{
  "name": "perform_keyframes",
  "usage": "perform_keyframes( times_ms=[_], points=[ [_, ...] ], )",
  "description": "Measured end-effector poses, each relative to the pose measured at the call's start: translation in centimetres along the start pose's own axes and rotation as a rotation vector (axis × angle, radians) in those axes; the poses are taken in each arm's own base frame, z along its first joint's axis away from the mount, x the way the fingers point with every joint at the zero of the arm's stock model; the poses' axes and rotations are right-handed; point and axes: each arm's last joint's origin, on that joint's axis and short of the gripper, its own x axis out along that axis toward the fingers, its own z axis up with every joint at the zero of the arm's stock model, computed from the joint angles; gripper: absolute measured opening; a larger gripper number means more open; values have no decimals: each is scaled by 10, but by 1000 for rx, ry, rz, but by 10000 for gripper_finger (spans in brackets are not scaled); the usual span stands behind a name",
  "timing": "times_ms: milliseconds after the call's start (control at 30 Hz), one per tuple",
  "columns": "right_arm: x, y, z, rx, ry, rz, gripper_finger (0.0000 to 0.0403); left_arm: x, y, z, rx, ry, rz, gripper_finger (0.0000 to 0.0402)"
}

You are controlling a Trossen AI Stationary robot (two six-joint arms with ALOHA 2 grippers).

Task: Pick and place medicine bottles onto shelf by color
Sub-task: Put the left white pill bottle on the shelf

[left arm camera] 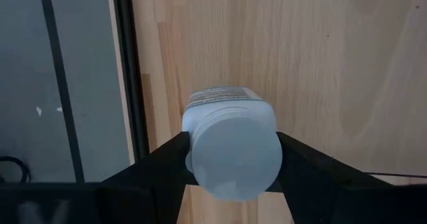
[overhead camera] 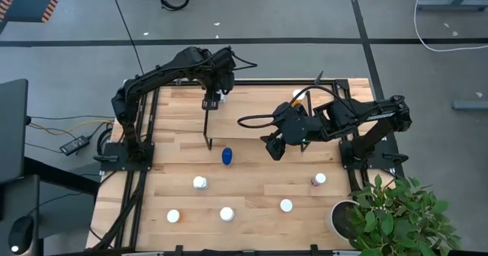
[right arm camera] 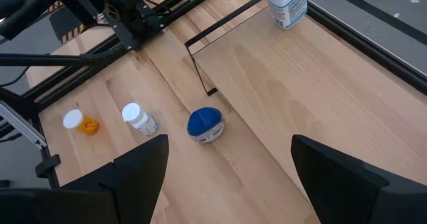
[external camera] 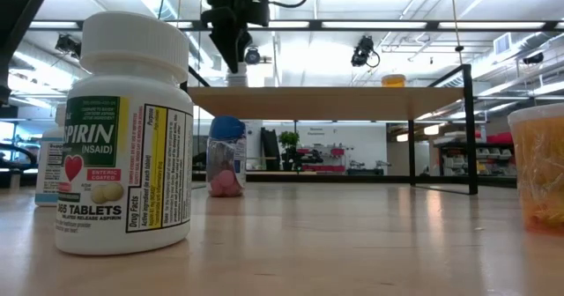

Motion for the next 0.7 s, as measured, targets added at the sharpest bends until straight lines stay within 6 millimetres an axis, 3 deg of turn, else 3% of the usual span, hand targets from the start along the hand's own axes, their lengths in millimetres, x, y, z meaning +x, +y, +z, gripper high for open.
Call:
perform_keyframes(
  times_ms=[567, 700],
  points=[
    [0, 0, 0, 3, 0, 0, 324, 0, -1, -1, 4, 20, 6, 261],
    [0, 0, 0, 2, 0, 0, 324, -7, -2, -4, -5, 24, 44, 272]
  ],
)
